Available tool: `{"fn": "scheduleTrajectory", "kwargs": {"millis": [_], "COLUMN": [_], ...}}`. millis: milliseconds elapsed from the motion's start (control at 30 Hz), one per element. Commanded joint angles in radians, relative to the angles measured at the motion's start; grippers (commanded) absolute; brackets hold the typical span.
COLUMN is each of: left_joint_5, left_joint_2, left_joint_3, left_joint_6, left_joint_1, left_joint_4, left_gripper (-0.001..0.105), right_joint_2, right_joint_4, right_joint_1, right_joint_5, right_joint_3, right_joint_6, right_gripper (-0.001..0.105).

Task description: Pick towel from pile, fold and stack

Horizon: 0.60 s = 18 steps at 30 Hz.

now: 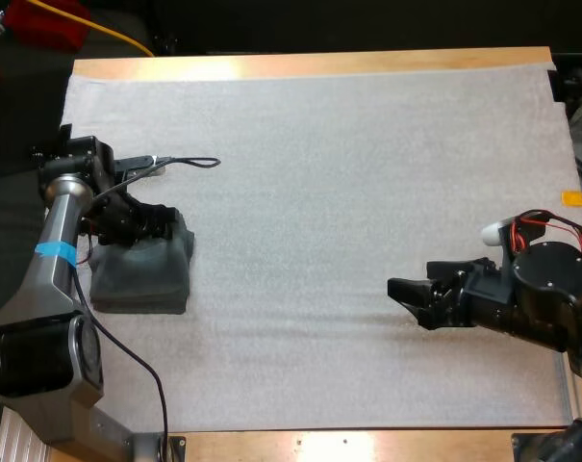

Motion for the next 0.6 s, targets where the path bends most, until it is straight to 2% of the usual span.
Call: {"fn": "scheduleTrajectory", "kwargs": {"millis": [0,200,567], "left_joint_5": [0.002,-0.004,-0.05], "left_joint_2": [-0.016,-0.124,-0.274], "left_joint_3": [-0.001,-0.001,0.002], "left_joint_6": [-0.003,-0.002,0.012], "left_joint_1": [-0.001,-0.001,-0.001], "left_joint_4": [0.025,0.063,0.238], "left_gripper": [0.065,0.065,0.065], "right_joint_2": [-0.002,-0.002,-0.002], "right_joint_4": [0.001,0.001,0.001], "right_joint_1": [0.001,0.001,0.001], "right_joint_5": [-0.001,-0.001,-0.001], "right_joint_3": [0.002,0.002,0.002], "right_joint_6": [-0.001,-0.001,-0.001], "right_gripper": [0.07,0.07,0.07]}}
